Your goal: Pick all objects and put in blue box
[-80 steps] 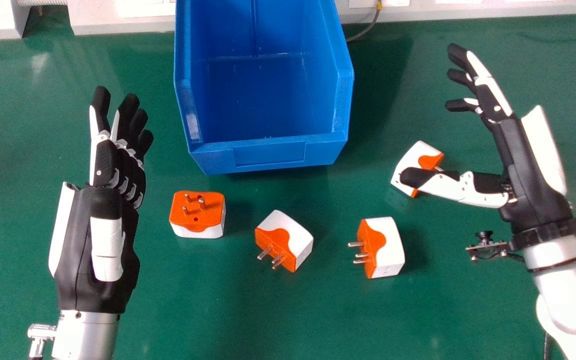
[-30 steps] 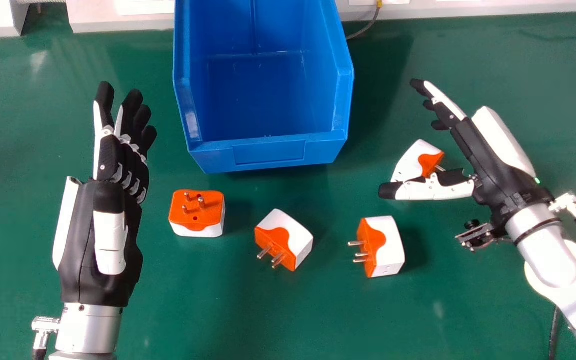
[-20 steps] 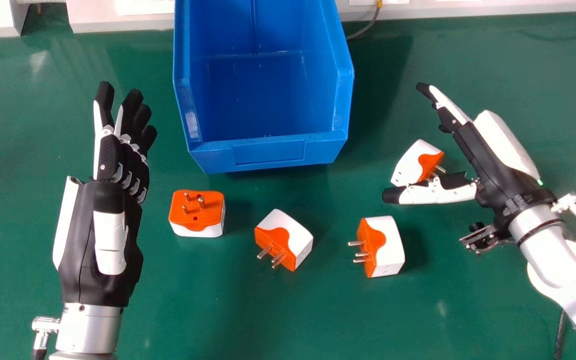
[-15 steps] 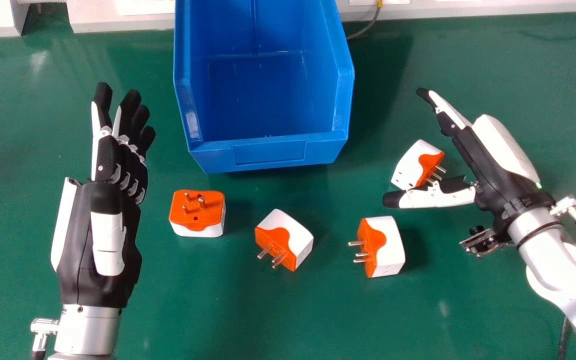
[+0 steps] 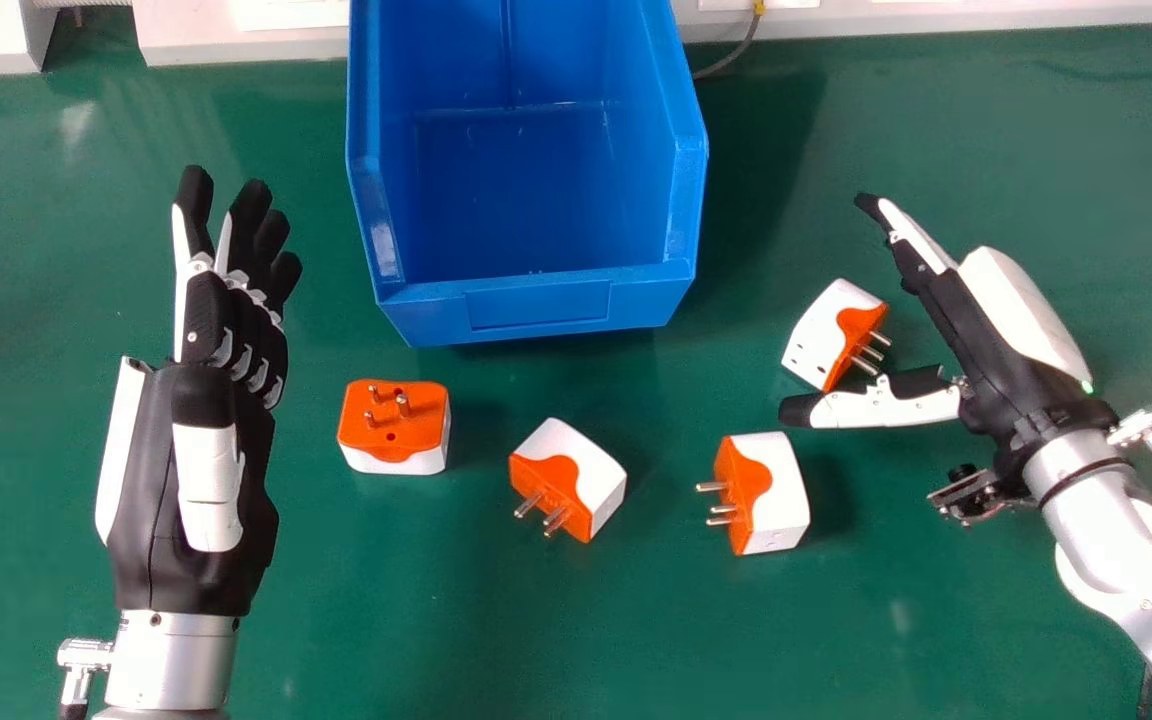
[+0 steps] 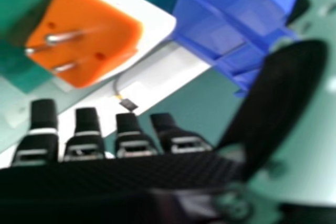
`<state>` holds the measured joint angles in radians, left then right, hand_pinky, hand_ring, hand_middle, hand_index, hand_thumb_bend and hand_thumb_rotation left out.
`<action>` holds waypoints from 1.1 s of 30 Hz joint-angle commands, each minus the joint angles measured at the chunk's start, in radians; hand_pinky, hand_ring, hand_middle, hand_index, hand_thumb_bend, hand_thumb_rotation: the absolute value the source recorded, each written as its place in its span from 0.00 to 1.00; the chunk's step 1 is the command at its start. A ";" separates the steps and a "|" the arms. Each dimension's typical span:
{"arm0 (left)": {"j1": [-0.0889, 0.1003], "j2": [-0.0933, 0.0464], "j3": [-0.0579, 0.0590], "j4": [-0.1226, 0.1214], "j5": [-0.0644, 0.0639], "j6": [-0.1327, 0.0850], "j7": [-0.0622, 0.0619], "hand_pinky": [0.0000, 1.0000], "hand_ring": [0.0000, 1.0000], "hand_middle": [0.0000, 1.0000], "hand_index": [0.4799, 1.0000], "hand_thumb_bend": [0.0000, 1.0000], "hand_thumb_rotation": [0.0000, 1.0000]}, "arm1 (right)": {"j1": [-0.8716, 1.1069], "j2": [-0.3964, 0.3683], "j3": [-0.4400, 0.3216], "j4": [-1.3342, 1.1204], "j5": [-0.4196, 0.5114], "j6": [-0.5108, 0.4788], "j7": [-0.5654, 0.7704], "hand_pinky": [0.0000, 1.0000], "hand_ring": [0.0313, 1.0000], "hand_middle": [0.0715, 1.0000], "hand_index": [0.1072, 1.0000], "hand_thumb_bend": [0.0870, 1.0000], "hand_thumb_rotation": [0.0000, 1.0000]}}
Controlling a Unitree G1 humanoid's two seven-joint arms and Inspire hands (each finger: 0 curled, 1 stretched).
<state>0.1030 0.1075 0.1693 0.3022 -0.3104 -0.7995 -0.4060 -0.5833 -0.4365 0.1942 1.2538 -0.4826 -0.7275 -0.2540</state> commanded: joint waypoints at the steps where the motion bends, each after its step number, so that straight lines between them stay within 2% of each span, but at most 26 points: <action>1: -0.004 0.006 0.002 -0.018 0.013 -0.025 0.001 1.00 1.00 1.00 1.00 0.93 1.00 | -0.035 -0.004 -0.006 0.000 0.017 0.004 -0.010 0.83 0.92 0.96 0.95 1.00 0.42; 6: -0.005 0.005 0.003 -0.016 0.014 -0.028 0.002 1.00 1.00 1.00 1.00 0.93 1.00 | -0.038 0.001 -0.009 0.006 0.020 0.007 -0.010 0.79 0.91 0.96 0.95 1.00 0.42; 20: -0.003 0.003 0.003 -0.018 0.012 -0.028 0.000 1.00 1.00 1.00 1.00 0.94 1.00 | -0.040 0.018 -0.011 0.018 0.018 0.014 -0.055 0.79 0.88 0.95 0.95 1.00 0.39; 25: -0.005 0.003 0.003 -0.012 0.012 -0.031 -0.001 1.00 1.00 1.00 1.00 0.94 1.00 | -0.043 0.026 -0.001 0.024 0.006 0.030 -0.091 0.79 0.88 0.93 0.95 1.00 0.36; 33: -0.003 0.004 0.003 -0.018 0.009 -0.028 -0.003 1.00 1.00 1.00 1.00 0.94 1.00 | -0.049 0.031 -0.009 0.038 0.023 0.050 -0.047 0.78 0.88 0.92 0.94 1.00 0.36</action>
<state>0.1027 0.1074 0.1701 0.3026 -0.3038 -0.8022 -0.4065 -0.5993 -0.4006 0.1931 1.2920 -0.4800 -0.6802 -0.3033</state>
